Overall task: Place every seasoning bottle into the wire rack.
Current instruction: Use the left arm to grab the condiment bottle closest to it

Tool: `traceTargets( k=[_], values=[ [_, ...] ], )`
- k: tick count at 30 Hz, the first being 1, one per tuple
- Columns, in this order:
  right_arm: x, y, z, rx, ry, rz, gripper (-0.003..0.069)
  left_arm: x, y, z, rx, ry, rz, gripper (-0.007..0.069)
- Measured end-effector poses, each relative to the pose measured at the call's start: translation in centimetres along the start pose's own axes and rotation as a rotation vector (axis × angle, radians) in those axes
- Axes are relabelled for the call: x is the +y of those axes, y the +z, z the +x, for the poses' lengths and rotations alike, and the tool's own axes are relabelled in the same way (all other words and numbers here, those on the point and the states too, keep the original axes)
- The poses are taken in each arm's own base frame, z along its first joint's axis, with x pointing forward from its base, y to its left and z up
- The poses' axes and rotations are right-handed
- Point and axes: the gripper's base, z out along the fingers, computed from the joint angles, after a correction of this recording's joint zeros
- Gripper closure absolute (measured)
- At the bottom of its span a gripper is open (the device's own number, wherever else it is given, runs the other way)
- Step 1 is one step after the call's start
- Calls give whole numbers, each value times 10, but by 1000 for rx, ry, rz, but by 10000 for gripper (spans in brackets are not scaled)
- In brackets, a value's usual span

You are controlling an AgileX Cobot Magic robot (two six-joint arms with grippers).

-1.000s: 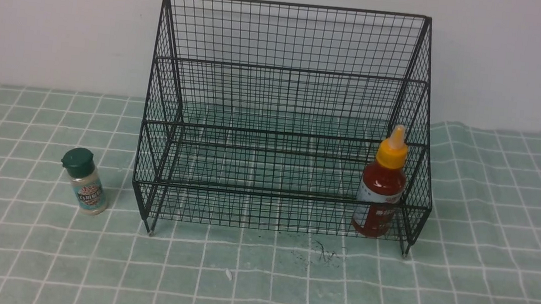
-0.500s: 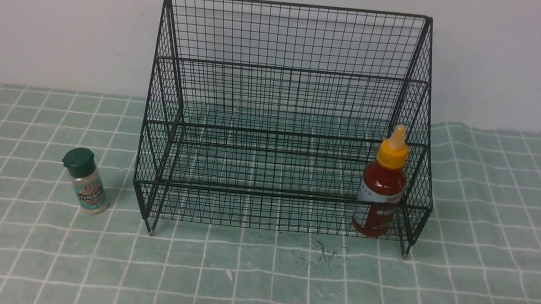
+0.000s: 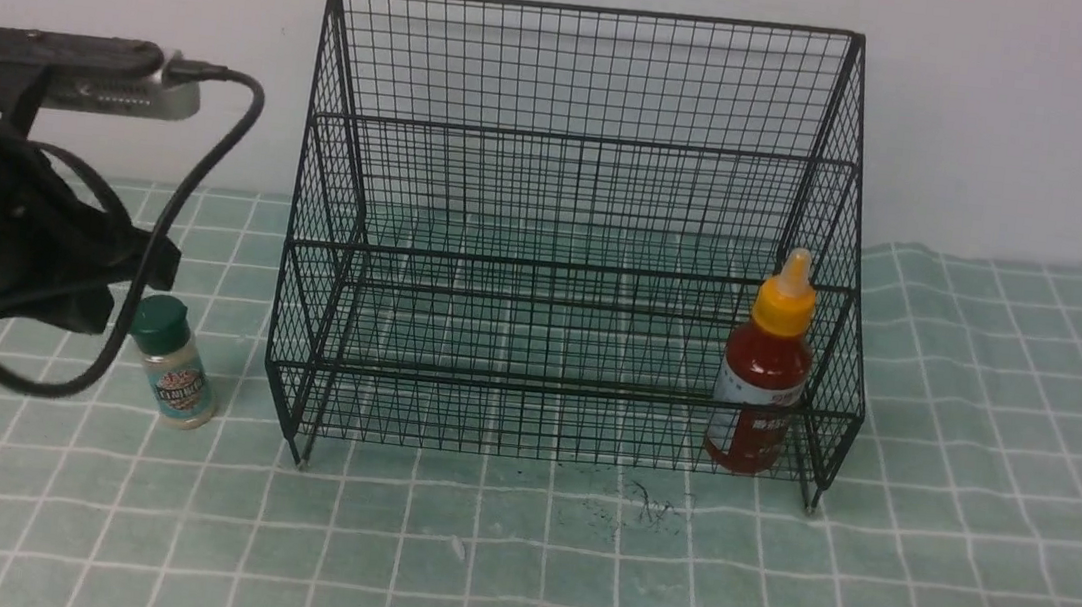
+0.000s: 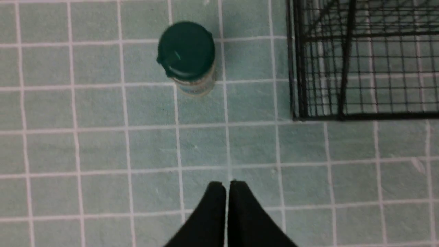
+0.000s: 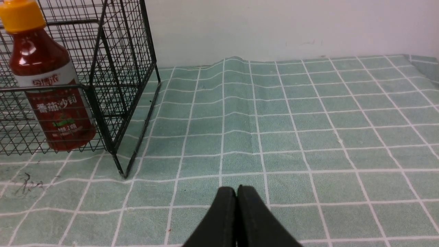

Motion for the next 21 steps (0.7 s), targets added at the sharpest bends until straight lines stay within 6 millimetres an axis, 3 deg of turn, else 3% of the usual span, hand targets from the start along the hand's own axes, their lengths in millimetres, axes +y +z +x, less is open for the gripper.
traceTargets(
  k=[3, 7, 10, 14, 21],
  values=[
    [0, 0, 0, 0, 0, 0, 673, 1, 13, -10, -23, 22, -16, 585],
    [0, 0, 0, 0, 0, 0, 673, 2, 36, -22, -66, 41, -25, 461],
    [0, 0, 0, 0, 0, 0, 673, 2, 56, -28, -77, 46, -27, 291],
    [0, 0, 0, 0, 0, 0, 673, 4, 77, -30, -62, 59, -39, 140],
    [0, 0, 0, 0, 0, 0, 673, 5, 103, -30, -28, 73, -51, 73]
  ],
)
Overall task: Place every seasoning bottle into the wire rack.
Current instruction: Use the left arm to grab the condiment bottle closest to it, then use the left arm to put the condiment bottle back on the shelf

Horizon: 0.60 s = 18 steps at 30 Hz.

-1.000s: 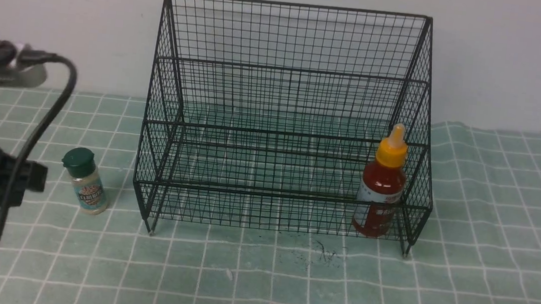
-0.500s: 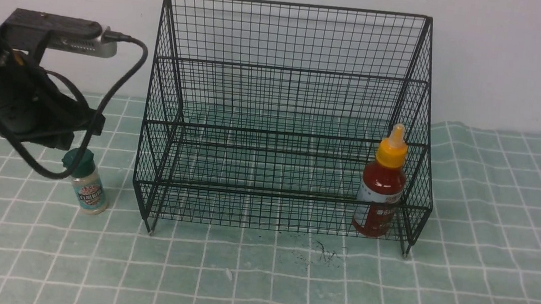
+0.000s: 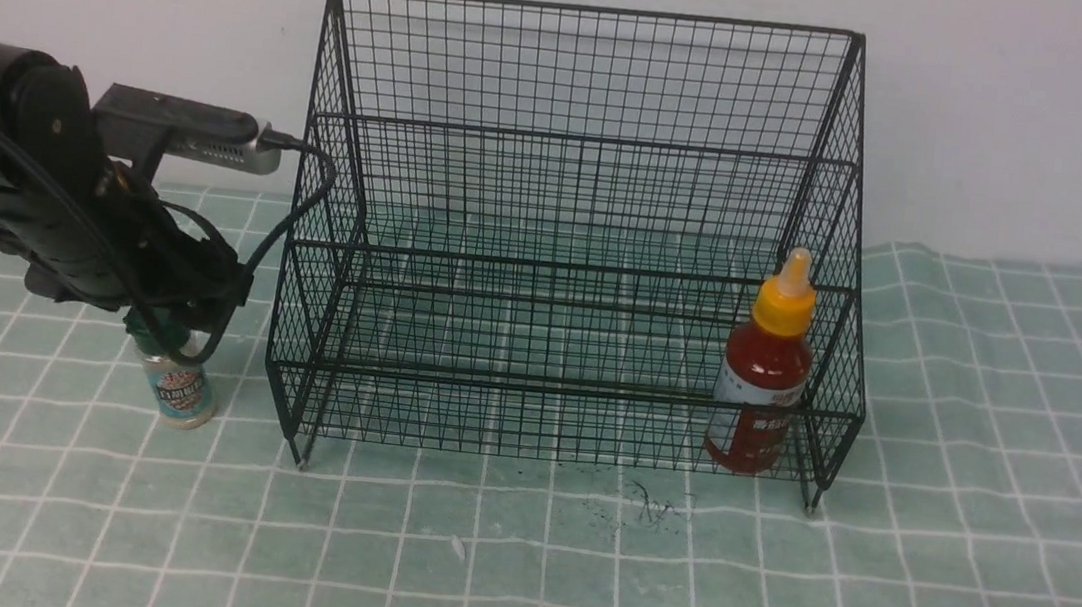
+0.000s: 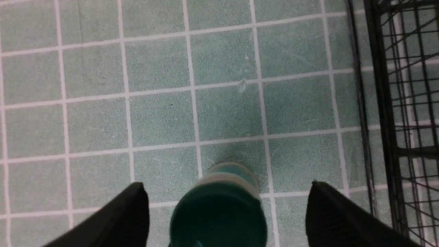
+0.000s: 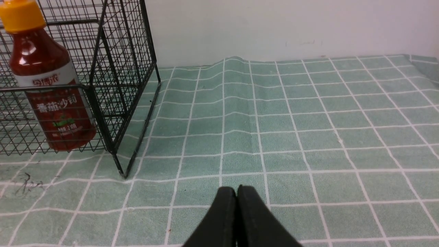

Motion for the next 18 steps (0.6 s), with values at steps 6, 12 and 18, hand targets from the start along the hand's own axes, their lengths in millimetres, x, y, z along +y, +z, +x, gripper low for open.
traceTargets(
  k=[6, 12, 18],
  values=[
    [0, 0, 0, 0, 0, 0, 673, 0, 17, 4, 45, -27, -3, 120],
    [0, 0, 0, 0, 0, 0, 673, 3, 11, 3, 45, -37, -34, 291],
    [0, 0, 0, 0, 0, 0, 673, 8, -45, -7, -11, -23, -71, 291]
  ],
)
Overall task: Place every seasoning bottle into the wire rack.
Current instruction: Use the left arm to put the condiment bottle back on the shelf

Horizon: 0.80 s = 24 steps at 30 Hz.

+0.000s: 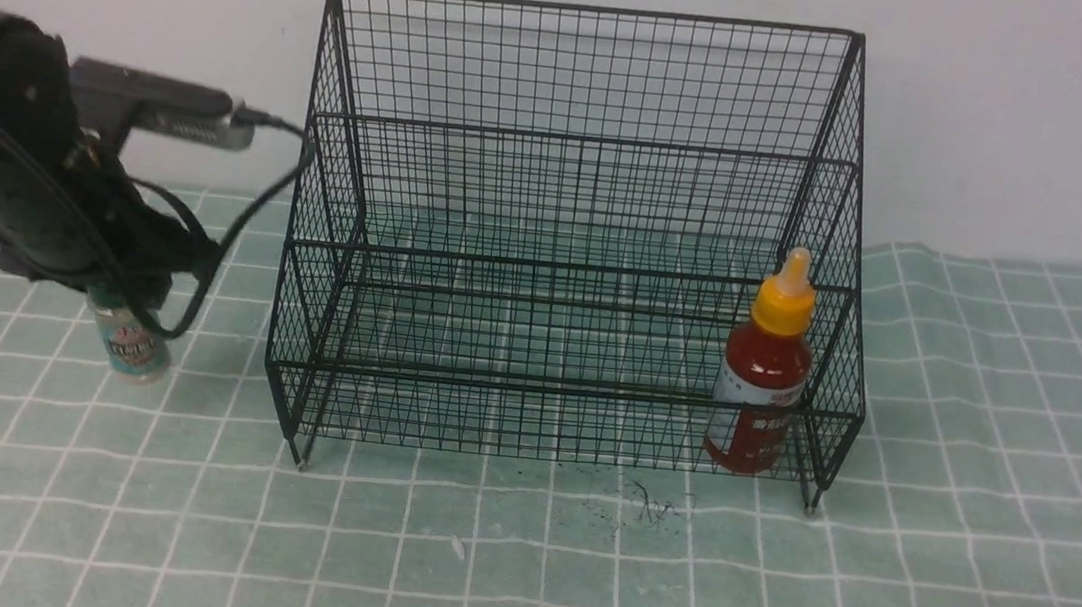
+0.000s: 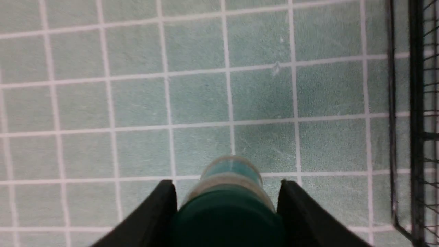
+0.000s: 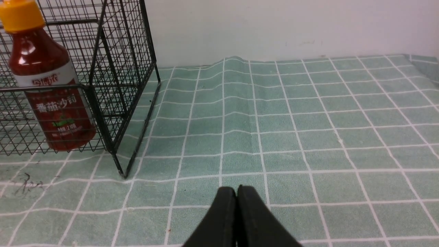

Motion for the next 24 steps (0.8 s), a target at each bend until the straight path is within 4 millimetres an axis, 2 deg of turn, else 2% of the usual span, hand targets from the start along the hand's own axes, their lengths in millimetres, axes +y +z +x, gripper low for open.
traceTargets(
  k=[1, 2, 3, 5, 7, 9, 12, 13, 16, 24],
  values=[
    [0, 0, 0, 0, 0, 0, 673, 1, -29, -7, -60, -16, 9, 291],
    [0, 0, 0, 0, 0, 0, 673, 0, -49, -10, -94, -21, 22, 291],
    [0, 0, 0, 0, 0, 0, 673, -1, -55, -10, -104, -19, 25, 291],
    [0, 0, 0, 0, 0, 0, 673, -12, -94, -12, -186, 8, 72, 291],
    [0, 0, 0, 0, 0, 0, 673, -24, -114, -10, -232, 30, 117, 291],
    [0, 0, 0, 0, 2, 0, 673, -44, -126, -7, -255, 69, 180, 291],
    [0, 0, 0, 0, 4, 0, 673, -70, -124, -4, -238, 123, 241, 291],
    [0, 0, 0, 0, 4, 0, 673, -73, -124, -4, -237, 130, 246, 291],
    [0, 0, 0, 0, 4, 0, 673, -94, -103, -6, -198, 162, 274, 291],
    [0, 0, 0, 0, 4, 0, 673, -113, -45, -12, -98, 172, 260, 291]
  ],
)
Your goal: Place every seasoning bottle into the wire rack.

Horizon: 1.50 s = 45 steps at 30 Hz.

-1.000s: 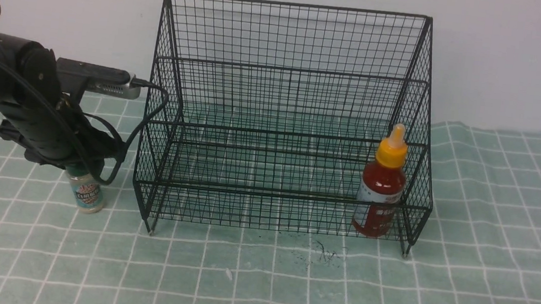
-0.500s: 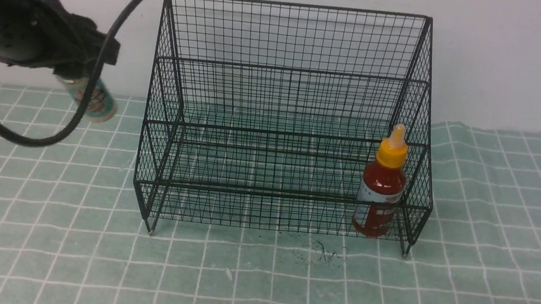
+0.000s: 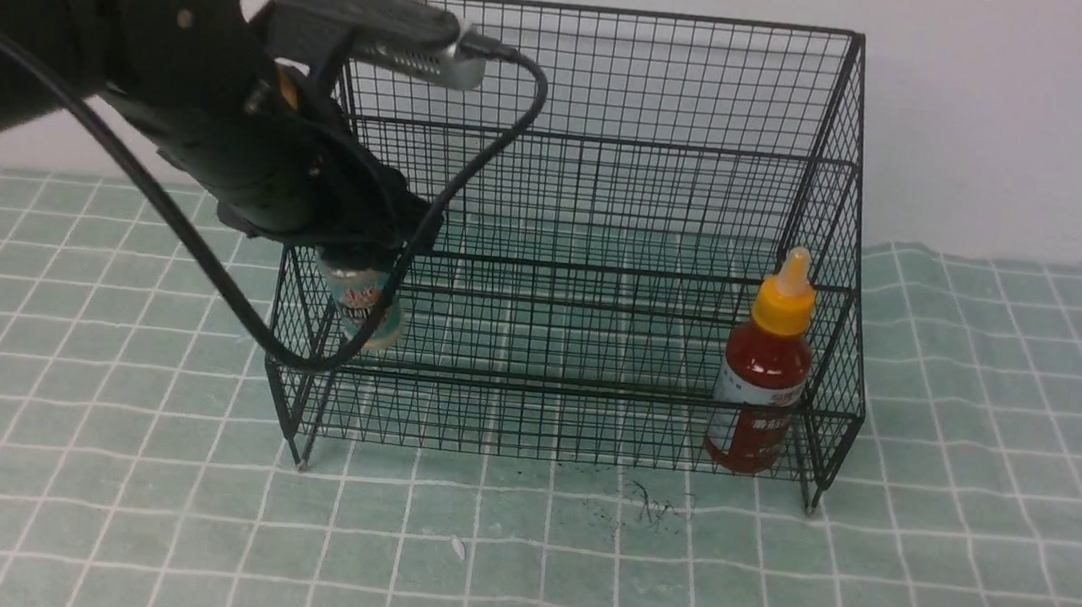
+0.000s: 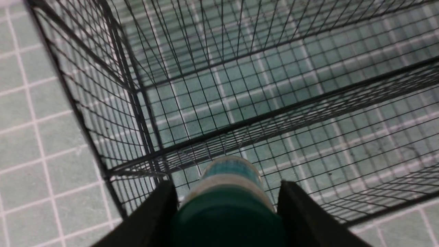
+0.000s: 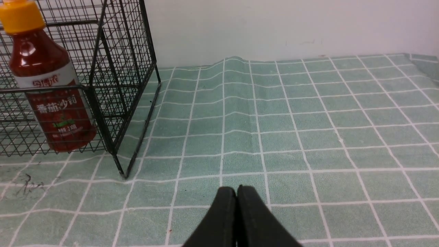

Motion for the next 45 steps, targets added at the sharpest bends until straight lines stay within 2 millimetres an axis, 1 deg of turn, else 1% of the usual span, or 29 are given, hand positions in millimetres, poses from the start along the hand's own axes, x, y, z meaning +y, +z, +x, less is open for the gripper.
traceTargets(
  k=[1, 2, 5, 9, 12, 14, 17, 19, 20, 21, 22, 23, 24, 25, 27, 28, 29, 30, 31, 32, 33, 34, 35, 37, 40, 44, 45],
  values=[
    [0, 0, 0, 0, 0, 0, 673, 0, 6, 1, 12, 0, -1, 291],
    [0, 0, 0, 0, 0, 0, 673, 0, 17, 2, 39, -1, -3, 291],
    [0, 0, 0, 0, 0, 0, 673, 1, 36, 6, 85, -1, -8, 291],
    [0, 0, 0, 0, 0, 0, 673, 1, 57, 10, 134, -1, -12, 291],
    [0, 0, 0, 0, 0, 0, 673, 1, 58, 9, 122, -1, -11, 291],
    [0, 0, 0, 0, 0, 0, 673, 1, 58, 9, 119, -1, -11, 270],
    [0, 0, 0, 0, 0, 0, 673, 1, 58, 9, 133, -1, -12, 188],
    [0, 0, 0, 0, 0, 0, 673, 1, 52, 5, 145, 3, -17, 133],
    [0, 0, 0, 0, 0, 0, 673, 1, 51, 4, 147, 3, -17, 130],
    [0, 0, 0, 0, 0, 0, 673, 0, 38, -3, 147, 5, -19, 119],
    [0, 0, 0, 0, 0, 0, 673, 0, 31, -6, 141, 7, -22, 122],
    [0, 0, 0, 0, 0, 0, 673, 0, 13, -13, 114, 10, -24, 141],
    [0, 0, 0, 0, 0, 0, 673, 0, 0, -17, 89, 13, -25, 172],
    [0, 0, 0, 0, 0, 0, 673, 0, -18, -20, 50, 16, -29, 218],
    [0, 0, 0, 0, 0, 0, 673, 1, -56, -23, -35, 21, -35, 334],
    [0, 0, 0, 0, 0, 0, 673, 1, -65, -23, -54, 21, -34, 349],
    [0, 0, 0, 0, 0, 0, 673, 2, -97, -20, -118, 24, -37, 457],
    [0, 0, 0, 0, 0, 0, 673, 3, -114, -16, -156, 24, -36, 525],
    [0, 0, 0, 0, 0, 0, 673, 4, -135, -10, -205, 23, -34, 570],
    [0, 0, 0, 0, 0, 0, 673, 5, -162, 1, -279, 18, -28, 601],
    [0, 0, 0, 0, 0, 0, 673, 5, -166, 4, -285, 17, -26, 604],
    [0, 0, 0, 0, 0, 0, 673, 6, -183, 19, -347, 14, -17, 622],
    [0, 0, 0, 0, 0, 0, 673, 7, -193, 31, -392, 14, -13, 627],
    [0, 0, 0, 0, 0, 0, 673, 9, -206, 54, -471, 16, -5, 631],
    [0, 0, 0, 0, 0, 0, 673, 11, -215, 84, -550, 18, 3, 631],
    [0, 0, 0, 0, 0, 0, 673, 15, -227, 131, -622, 18, 10, 631],
    [0, 0, 0, 0, 0, 0, 673, 16, -232, 139, -640, 17, 11, 631]
  ],
)
